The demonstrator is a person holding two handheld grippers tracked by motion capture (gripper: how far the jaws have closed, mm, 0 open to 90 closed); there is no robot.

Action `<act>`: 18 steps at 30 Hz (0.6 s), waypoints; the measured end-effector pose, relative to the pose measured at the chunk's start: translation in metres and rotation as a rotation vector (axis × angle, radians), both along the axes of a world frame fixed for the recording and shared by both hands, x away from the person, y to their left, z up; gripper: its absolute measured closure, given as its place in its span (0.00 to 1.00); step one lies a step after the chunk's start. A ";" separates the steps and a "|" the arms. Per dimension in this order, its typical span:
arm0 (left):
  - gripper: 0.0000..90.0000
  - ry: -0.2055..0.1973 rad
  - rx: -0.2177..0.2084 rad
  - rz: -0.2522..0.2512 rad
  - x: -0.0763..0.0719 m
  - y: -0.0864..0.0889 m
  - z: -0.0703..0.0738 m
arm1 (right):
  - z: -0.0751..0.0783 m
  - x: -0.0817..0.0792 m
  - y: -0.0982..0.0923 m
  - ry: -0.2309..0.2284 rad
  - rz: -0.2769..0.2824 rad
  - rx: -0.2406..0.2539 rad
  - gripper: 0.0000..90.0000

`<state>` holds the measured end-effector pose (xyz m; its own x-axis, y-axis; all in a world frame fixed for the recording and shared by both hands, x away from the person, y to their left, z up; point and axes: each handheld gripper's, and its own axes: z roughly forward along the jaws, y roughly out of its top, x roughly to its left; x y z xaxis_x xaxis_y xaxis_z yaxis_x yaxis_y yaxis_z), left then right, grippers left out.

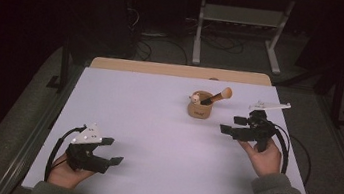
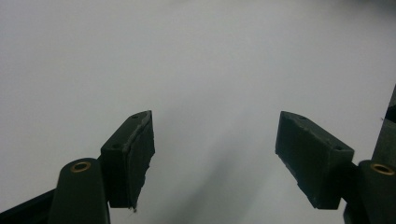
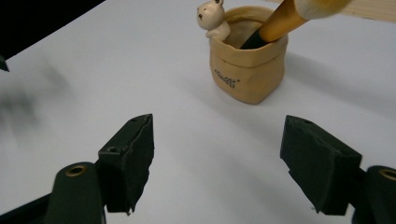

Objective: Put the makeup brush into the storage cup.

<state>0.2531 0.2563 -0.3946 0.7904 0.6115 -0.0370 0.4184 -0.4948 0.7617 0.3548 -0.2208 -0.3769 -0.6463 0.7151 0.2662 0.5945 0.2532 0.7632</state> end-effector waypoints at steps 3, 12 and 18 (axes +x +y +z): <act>0.31 0.001 0.001 0.007 0.000 0.000 0.000 | -0.002 -0.005 0.000 -0.012 0.010 -0.014 0.28; 0.31 0.004 0.006 0.017 0.000 0.003 -0.002 | -0.005 -0.020 0.000 -0.019 0.024 -0.016 0.28; 0.31 0.001 0.012 0.026 0.000 0.005 -0.002 | -0.005 -0.028 0.002 -0.016 0.036 -0.034 0.28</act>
<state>0.2528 0.2610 -0.3967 0.7742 0.6322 -0.0304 0.4321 -0.4930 0.7551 0.3264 -0.2188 -0.3816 -0.6762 0.6994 0.2315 0.5719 0.3002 0.7634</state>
